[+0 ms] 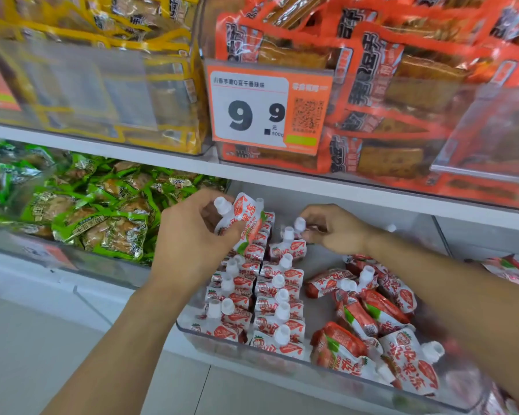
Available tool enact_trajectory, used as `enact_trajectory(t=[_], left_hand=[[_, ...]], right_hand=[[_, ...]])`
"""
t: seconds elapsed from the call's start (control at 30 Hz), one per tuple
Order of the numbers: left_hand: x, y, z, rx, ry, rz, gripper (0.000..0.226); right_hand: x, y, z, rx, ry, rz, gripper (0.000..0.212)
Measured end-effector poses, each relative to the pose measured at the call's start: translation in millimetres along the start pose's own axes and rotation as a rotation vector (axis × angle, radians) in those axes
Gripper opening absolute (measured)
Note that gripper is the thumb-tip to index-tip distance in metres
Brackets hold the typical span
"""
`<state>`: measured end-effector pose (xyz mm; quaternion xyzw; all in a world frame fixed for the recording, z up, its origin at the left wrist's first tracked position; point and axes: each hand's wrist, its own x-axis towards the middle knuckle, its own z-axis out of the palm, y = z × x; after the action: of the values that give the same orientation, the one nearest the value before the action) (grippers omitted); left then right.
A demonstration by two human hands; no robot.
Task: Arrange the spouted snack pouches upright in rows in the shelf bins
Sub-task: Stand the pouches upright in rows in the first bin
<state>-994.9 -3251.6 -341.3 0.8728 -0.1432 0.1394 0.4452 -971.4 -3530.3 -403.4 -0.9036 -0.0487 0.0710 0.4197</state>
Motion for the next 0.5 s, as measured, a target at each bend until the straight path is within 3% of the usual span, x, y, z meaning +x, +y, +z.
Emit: enact_trajectory(t=[0.1,0.2,0.5], left_hand=[[-2.3,1.6,1.0,0.011,-0.013,0.006,0.023],[-4.0,4.9,1.2,0.021,-0.031,0.004,0.024],[-2.1,6.8,2.8,-0.016,0.006,0.004,0.025]], right_hand=[[1.9,0.9,2.2,0.004,0.021,0.033,0.01],[0.5,-6.7,5.6,0.069,-0.084,0.066,0.013],[-0.2,-14.7,16.6,-0.061,-0.249,0.054,0.038]])
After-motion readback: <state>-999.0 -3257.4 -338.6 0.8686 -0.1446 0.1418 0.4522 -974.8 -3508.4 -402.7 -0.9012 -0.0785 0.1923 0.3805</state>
